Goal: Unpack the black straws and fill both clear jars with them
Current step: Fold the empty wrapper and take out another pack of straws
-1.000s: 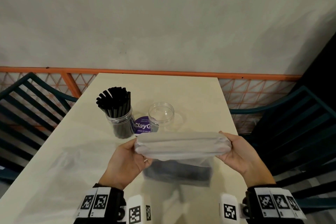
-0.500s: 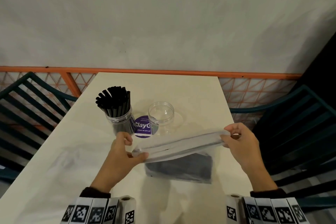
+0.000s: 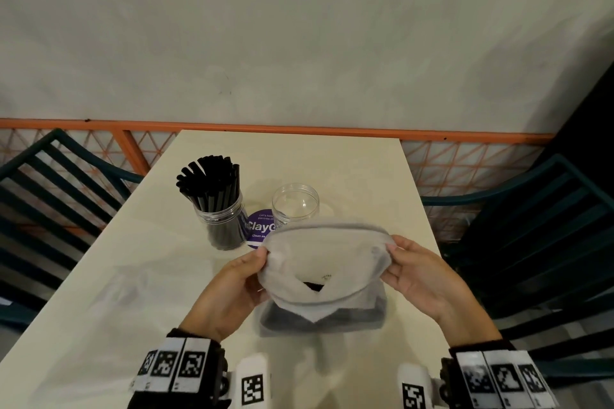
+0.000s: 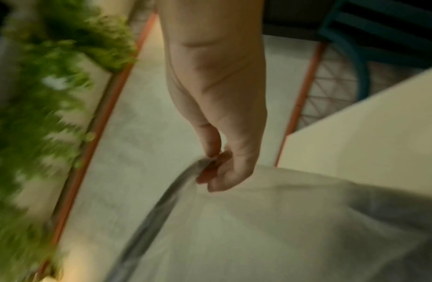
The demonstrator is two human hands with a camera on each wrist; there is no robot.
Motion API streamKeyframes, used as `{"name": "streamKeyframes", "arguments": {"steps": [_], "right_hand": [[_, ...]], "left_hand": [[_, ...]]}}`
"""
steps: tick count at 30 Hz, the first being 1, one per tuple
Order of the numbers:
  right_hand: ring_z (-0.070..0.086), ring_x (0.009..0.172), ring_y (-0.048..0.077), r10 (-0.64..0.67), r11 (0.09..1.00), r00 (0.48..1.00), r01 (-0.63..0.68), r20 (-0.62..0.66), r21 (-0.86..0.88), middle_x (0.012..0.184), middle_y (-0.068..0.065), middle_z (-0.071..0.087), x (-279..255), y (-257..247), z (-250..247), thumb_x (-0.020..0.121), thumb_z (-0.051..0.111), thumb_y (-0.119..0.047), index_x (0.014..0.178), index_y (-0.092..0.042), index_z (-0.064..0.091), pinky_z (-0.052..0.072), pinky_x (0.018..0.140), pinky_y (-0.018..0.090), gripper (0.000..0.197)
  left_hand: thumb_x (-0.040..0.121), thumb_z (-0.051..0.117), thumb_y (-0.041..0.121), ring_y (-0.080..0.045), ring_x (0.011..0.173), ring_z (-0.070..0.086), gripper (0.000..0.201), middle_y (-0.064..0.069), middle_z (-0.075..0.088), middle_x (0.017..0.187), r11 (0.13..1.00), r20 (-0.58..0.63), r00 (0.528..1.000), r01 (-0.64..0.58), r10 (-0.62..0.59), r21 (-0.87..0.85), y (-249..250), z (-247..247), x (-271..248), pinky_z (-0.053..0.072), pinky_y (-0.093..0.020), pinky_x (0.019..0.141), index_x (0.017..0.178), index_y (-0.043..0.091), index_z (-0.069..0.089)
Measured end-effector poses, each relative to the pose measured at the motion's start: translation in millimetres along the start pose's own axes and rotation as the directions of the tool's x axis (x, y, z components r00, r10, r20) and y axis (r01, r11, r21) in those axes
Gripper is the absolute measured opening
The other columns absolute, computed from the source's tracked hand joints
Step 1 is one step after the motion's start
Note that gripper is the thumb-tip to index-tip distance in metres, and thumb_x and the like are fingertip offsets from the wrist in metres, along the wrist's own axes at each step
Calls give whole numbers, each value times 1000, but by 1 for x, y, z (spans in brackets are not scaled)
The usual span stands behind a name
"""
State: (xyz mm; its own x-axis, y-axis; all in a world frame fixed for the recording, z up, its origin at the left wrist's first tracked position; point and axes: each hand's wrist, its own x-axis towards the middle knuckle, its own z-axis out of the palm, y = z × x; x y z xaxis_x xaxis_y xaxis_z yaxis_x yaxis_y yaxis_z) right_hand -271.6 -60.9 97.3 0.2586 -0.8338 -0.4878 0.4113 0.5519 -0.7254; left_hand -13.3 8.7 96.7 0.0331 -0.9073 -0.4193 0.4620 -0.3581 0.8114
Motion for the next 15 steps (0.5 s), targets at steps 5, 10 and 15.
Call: {"name": "streamKeyframes", "arguments": {"steps": [5, 10, 15], "right_hand": [[70, 87, 34, 102, 940, 984, -142, 143, 311, 102, 23, 70, 6, -2, -15, 18, 88, 12, 114, 4, 54, 60, 68, 47, 102], [66, 98, 38, 195, 900, 955, -265, 223, 346, 114, 26, 64, 3, 1, -12, 39, 86, 12, 109, 11, 62, 58, 74, 51, 74], [64, 79, 24, -48, 998, 994, 51, 97, -26, 90, 11, 62, -12, 1, -3, 71, 73, -6, 101, -14, 51, 58, 60, 32, 38]], "left_hand": [[47, 87, 16, -20, 81, 71, 46, -8, 74, 95, 929, 135, 981, 175, -137, -327, -3, -7, 1, 57, -32, 69, 91, 8, 74], [31, 90, 11, -22, 79, 69, 61, -8, 71, 90, 882, 141, 986, 141, -86, -449, 2, -7, 2, 55, -33, 68, 87, 8, 66], [50, 88, 19, -18, 83, 68, 63, -9, 71, 95, 995, 78, 997, 21, -13, -100, 1, -1, -5, 55, -28, 67, 105, 2, 62]]}}
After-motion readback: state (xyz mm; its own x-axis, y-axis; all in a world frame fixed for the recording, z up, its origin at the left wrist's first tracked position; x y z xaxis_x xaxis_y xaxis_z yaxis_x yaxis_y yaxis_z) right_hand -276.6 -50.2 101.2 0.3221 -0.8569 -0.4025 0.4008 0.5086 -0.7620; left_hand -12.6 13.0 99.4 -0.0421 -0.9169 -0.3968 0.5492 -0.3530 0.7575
